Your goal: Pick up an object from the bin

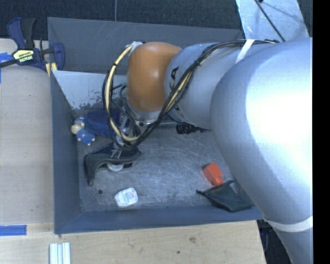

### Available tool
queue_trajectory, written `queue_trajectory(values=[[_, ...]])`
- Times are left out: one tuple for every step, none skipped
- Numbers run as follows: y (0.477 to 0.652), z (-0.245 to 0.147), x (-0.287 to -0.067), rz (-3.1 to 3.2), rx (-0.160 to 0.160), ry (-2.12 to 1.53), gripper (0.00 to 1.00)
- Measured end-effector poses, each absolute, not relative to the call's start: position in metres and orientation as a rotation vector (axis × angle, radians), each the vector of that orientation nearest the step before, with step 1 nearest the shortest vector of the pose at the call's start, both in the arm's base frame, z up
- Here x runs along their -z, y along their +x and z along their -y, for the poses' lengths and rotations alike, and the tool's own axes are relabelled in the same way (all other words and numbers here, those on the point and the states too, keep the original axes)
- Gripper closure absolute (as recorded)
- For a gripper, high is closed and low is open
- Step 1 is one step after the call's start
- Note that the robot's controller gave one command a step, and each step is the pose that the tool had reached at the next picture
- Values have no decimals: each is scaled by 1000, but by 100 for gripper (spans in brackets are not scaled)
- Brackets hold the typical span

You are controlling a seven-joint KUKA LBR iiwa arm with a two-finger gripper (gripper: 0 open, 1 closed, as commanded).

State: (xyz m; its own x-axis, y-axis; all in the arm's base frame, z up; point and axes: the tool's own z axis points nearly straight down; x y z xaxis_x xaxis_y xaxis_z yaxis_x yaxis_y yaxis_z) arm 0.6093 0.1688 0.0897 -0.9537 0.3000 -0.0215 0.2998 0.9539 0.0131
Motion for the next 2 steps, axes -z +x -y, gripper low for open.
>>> queue_trajectory(values=[[610,-168,-89,-3081,-14,473,100],[599,-163,-237,-3079,-7,572,100]])
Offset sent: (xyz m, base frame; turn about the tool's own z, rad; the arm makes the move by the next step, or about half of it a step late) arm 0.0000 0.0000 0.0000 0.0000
